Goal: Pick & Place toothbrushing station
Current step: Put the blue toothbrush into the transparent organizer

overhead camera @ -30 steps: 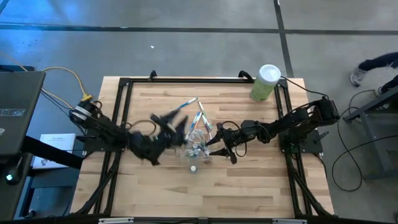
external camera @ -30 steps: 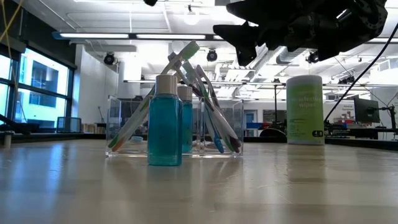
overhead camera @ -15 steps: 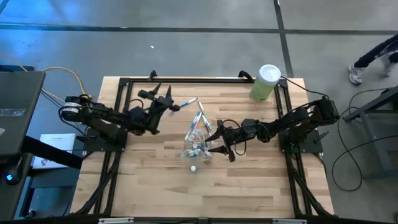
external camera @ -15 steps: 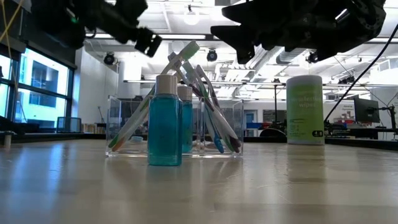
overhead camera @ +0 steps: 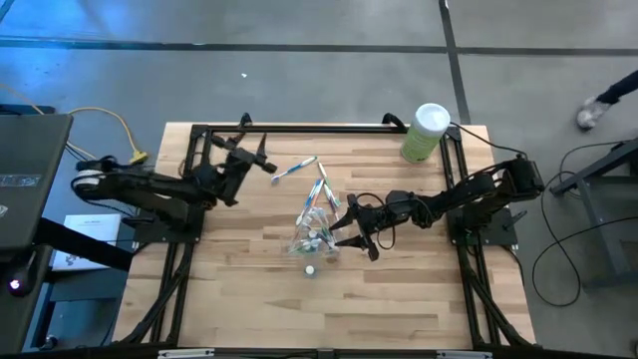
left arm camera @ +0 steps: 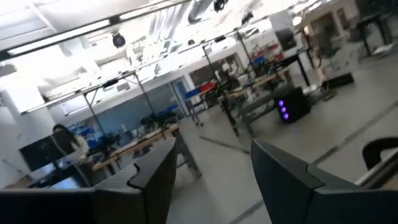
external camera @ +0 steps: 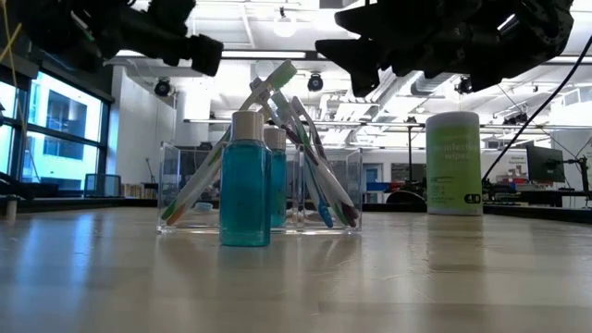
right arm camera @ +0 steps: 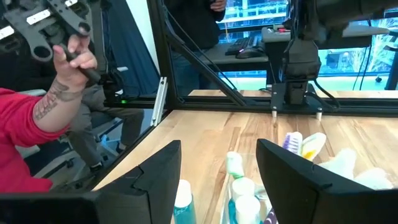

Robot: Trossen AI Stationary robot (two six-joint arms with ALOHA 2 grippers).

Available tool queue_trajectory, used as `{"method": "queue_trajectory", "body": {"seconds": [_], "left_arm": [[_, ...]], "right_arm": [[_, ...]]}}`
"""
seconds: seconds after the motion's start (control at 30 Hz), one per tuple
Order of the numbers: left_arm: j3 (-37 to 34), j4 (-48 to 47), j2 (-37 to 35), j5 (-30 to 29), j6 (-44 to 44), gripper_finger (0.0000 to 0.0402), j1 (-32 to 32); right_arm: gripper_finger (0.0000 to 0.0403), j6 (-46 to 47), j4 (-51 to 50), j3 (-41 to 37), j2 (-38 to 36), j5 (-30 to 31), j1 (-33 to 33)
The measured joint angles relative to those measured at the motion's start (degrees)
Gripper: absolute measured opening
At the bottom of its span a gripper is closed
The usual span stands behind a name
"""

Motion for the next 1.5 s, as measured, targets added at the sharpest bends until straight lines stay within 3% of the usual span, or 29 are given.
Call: {"method": "queue_trajectory", "body": {"seconds": [0.13, 0.3, 0.43, 0.6, 0.63, 0.83, 1.27, 1.5], "left_arm": [[0.0, -16.5, -7.15, 10.71, -11.32, 0.0197, 6.1], [0.0, -42.73, -12.66, 41.92, -34.72, 0.0197, 16.21], [0.01, -51.43, -11.67, 58.14, -45.39, 0.0197, 23.56], [0.0, -55.93, -7.11, 78.19, -45.94, 0.0197, 29.15], [0.0, -55.57, -5.83, 79.9, -46.87, 0.0197, 29.43], [-0.04, -50.93, 1.74, 68.47, -51.85, 0.0197, 29.57], [-0.07, -47.55, 8.08, 68.75, -52.52, 0.0201, 28.84], [-0.07, -48.2, 8.08, 66.54, -53.65, 0.0259, 26.97]], "right_arm": [[0.0201, -0.04, -0.08, 0.0, 0.0, 0.01, -0.23], [0.0201, -0.45, -0.26, 0.0, 0.0, -0.01, -0.27], [0.0201, -0.54, -0.23, 0.01, 0.0, -0.01, -0.27], [0.0201, -0.54, -0.23, 0.0, 0.0, -0.02, -0.27], [0.0201, -0.55, -0.23, 0.0, 0.0, -0.03, -0.27], [0.0201, -0.53, -0.39, 0.0, 0.0, -0.05, -0.23], [0.0201, -0.4, -1.51, 0.0, 0.0, -0.07, -0.23], [0.0201, -0.49, -1.57, 0.0, 0.0, -0.07, -0.23]]}}
